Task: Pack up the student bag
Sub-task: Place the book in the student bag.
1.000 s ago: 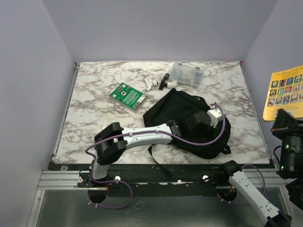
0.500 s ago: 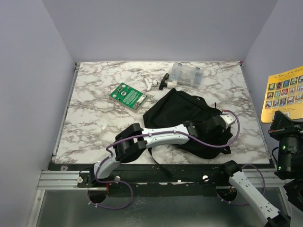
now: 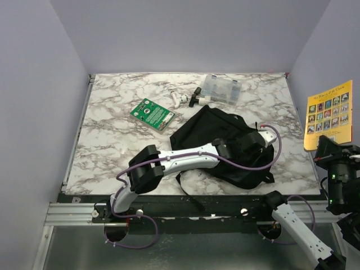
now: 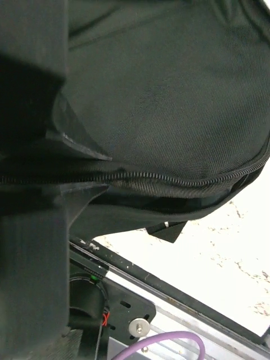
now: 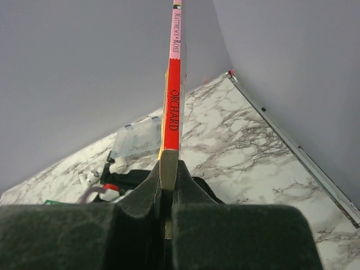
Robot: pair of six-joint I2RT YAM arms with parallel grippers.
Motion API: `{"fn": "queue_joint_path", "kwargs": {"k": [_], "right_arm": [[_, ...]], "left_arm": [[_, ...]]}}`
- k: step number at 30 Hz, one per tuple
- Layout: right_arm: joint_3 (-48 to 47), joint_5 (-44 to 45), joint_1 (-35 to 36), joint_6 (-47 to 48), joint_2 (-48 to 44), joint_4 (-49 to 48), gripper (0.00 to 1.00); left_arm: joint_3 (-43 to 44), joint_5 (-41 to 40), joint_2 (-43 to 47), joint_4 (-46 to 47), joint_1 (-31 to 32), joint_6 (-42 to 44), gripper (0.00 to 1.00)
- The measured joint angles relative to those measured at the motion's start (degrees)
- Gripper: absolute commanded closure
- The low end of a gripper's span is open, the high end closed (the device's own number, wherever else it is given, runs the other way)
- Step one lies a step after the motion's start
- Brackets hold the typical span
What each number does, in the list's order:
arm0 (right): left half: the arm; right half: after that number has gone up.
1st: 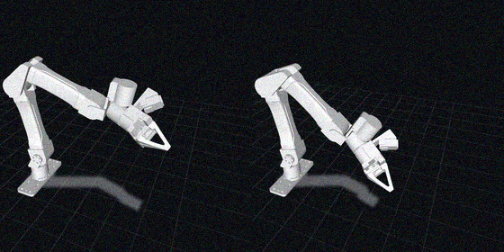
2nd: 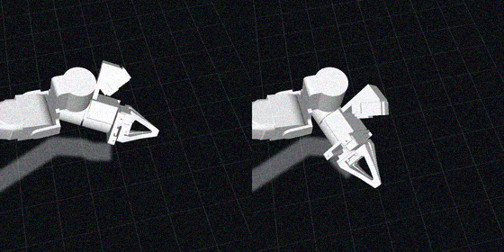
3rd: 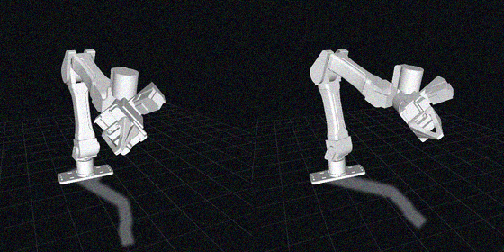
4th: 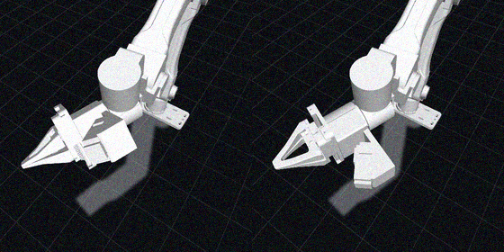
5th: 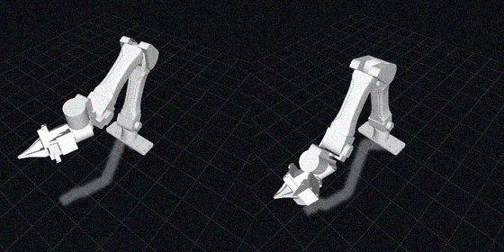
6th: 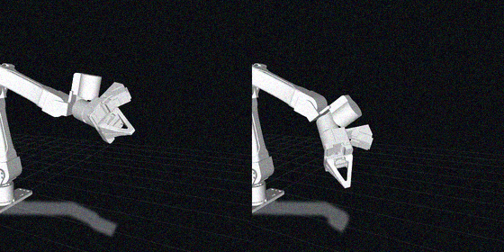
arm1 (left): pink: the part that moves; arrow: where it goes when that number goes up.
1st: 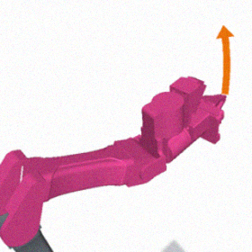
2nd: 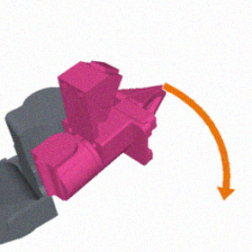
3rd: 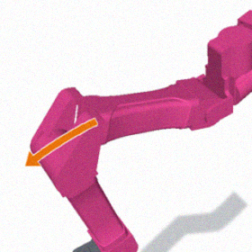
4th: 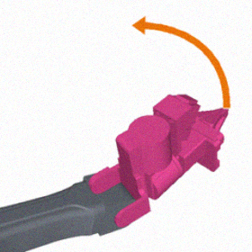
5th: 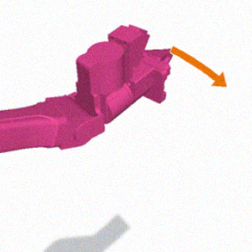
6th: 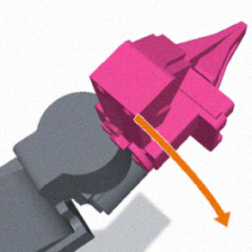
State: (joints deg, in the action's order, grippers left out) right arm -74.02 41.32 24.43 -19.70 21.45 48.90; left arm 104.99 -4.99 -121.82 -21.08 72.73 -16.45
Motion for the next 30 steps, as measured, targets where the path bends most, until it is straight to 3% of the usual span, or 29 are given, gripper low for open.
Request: {"fn": "queue_joint_path", "kwargs": {"k": [3,11,17,25,30], "right_arm": [[-1.36,-0.87,0.0,-1.55,0.39,3.45,0.99],[0.72,-7.98,0.0,-11.54,3.69,16.0,0.99],[8.28,-11.67,0.0,-19.19,5.64,21.7,1.0],[21.0,-29.2,0.0,-25.81,12.76,15.32,1.0],[23.85,-38.6,0.0,-28.5,15.21,8.57,0.99]], "left_arm": [[-2.23,0.57,4.11,0.13,-1.44,-1.14,1.0],[-16.15,0.9,17.57,9.35,-6.99,-8.26,1.0],[-27.15,6.78,23.28,20.94,-12.5,-20.33,1.0],[-31.67,10.69,25.38,26.88,-14.36,-26.56,1.0],[-33.2,11.5,28.59,27.89,-14.25,-26.95,1.0]]}}
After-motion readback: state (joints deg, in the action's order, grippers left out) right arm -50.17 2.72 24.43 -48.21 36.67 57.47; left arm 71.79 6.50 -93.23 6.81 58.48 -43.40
